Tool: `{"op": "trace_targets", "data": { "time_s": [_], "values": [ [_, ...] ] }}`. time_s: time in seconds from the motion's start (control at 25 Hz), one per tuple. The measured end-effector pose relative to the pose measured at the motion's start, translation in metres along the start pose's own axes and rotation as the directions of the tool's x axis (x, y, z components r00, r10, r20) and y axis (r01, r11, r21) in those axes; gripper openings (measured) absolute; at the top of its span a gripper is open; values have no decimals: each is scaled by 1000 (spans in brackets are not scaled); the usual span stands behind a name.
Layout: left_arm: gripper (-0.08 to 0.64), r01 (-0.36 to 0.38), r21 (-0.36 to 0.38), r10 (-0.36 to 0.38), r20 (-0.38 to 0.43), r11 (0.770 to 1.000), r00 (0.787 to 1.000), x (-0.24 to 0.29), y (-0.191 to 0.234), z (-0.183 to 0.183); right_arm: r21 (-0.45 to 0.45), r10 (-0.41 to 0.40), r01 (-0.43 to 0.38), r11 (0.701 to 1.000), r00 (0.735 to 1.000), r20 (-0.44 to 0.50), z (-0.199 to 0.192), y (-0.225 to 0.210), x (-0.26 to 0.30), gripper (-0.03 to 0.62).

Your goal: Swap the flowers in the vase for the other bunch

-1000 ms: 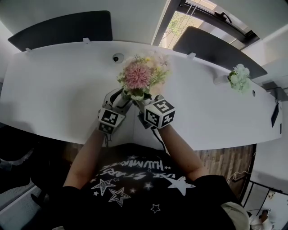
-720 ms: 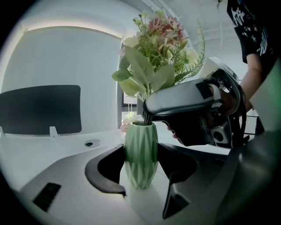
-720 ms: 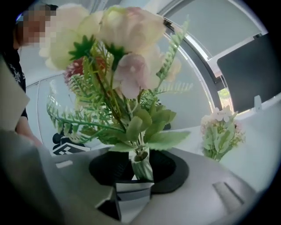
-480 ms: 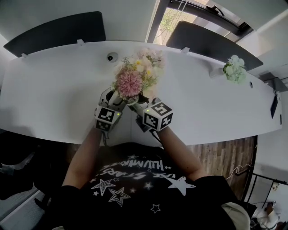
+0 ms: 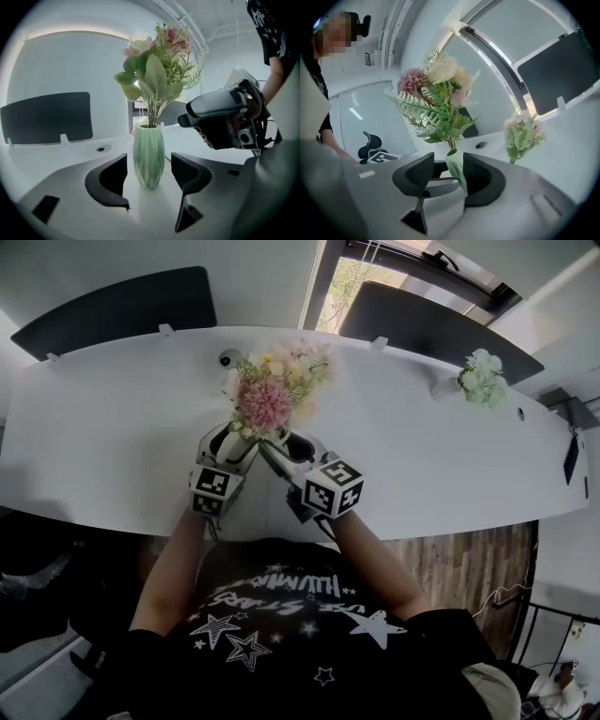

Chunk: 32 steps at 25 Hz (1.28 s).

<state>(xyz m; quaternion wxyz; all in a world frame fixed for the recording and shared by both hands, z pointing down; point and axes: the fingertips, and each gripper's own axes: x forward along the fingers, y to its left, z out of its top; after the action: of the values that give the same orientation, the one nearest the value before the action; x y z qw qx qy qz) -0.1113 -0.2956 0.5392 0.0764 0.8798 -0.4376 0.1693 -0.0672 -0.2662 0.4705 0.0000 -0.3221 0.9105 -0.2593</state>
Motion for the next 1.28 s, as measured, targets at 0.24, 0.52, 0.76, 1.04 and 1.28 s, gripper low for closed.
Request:
{"op": "trace_targets", "data": {
  "time_s": [0.24, 0.52, 0.76, 1.04, 1.28],
  "values": [
    [279, -71, -59, 73, 37, 996, 997, -25, -9, 5, 40, -7, 6, 999, 1000, 24, -2, -8, -22, 163],
    [174, -114, -161, 127, 75, 980, 989, -53, -32, 16, 50, -14, 11, 999, 999, 52, 2, -16, -56, 40],
    [8, -184, -225, 216, 127, 957, 968, -77, -53, 30, 40, 42, -44, 998, 998, 49, 6, -24, -85, 3],
    [8, -222, -235, 257, 131, 946, 957, -93, -75, 31, 64, 50, -55, 996, 995, 84, 12, -35, -105, 3],
    [8, -216, -232, 250, 129, 949, 960, -98, -84, 27, 52, 55, -61, 997, 993, 108, 17, -34, -114, 3]
  ]
}}
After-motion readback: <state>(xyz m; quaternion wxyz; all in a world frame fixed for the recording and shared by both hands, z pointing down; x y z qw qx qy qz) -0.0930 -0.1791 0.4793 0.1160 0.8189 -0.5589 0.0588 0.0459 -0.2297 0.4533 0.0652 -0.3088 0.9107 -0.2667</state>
